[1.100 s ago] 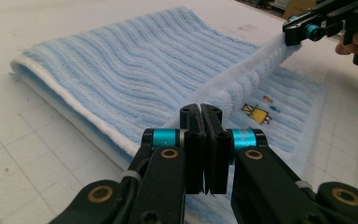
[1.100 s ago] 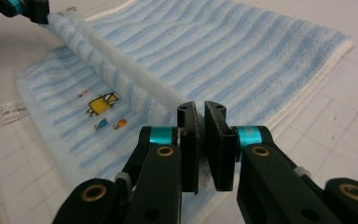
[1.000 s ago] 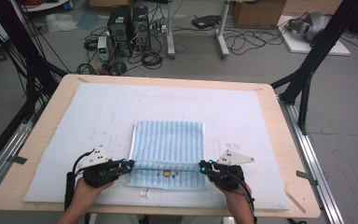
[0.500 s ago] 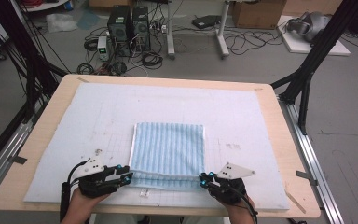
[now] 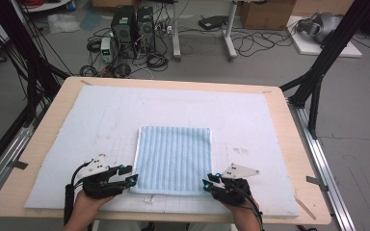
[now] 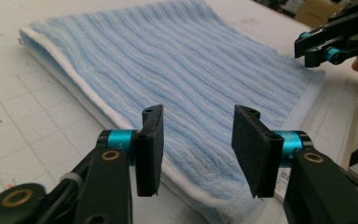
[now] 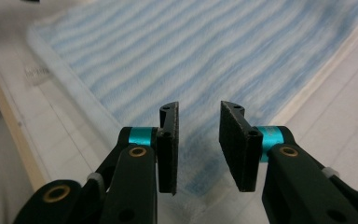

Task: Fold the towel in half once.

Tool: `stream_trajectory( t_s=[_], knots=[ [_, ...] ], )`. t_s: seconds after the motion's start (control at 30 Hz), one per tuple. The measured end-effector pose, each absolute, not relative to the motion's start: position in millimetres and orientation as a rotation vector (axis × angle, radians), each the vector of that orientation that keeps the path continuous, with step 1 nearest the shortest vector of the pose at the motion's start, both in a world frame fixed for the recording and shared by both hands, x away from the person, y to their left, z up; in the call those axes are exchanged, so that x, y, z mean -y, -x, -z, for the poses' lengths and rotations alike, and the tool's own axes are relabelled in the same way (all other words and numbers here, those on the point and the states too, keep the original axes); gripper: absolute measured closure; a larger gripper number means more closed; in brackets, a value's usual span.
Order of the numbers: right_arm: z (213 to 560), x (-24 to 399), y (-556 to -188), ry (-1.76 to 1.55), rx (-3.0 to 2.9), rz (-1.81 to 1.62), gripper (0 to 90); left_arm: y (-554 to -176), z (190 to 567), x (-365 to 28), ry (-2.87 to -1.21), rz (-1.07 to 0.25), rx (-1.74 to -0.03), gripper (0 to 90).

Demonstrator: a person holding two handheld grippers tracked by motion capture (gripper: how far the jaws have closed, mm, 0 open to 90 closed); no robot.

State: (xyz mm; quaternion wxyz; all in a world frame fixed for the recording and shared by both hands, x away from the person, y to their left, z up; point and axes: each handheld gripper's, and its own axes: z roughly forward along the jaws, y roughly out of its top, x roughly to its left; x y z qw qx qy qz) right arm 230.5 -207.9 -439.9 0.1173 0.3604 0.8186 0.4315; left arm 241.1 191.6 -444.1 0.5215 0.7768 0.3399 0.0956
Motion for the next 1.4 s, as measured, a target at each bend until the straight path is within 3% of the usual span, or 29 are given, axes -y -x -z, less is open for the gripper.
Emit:
stream_trajectory(
  t_s=[0.13, 0.33, 0.47, 0.6, 0.93, 1.07, 1.23, 1.4],
  knots=[
    [447.1, 204.6, -230.9, -1.032, -2.449, -1.178, 71.1, -241.4, 449.2, -185.6, -1.960, -0.187, -0.835, 68.5],
    [445.9, 208.0, -226.1, -1.002, -2.472, -1.149, 71.8, -241.6, 448.5, -185.9, -2.034, -0.159, -0.860, 79.3],
    [439.3, 212.0, -228.4, -1.023, -2.444, -1.234, 70.3, -248.4, 445.3, -188.0, -2.010, -0.163, -0.857, 74.4],
    [431.7, 215.1, -240.0, -1.020, -2.387, -1.274, 72.4, -263.0, 440.8, -189.7, -1.940, -0.200, -0.846, 75.8],
    [434.6, 205.5, -301.4, -1.101, -2.328, -1.217, 72.9, -325.4, 433.0, -184.8, -1.867, -0.274, -0.917, 76.7],
    [435.9, 203.2, -323.2, -1.132, -2.298, -1.191, 73.0, -345.9, 437.1, -179.1, -1.878, -0.297, -0.933, 76.8],
    [437.3, 201.8, -351.9, -1.191, -2.267, -1.182, 71.9, -365.3, 444.1, -173.0, -1.895, -0.286, -1.004, 70.6],
    [445.9, 201.1, -368.7, -1.224, -2.289, -1.119, 71.9, -371.9, 450.8, -169.3, -1.958, -0.314, -1.010, 72.3]
  ],
)
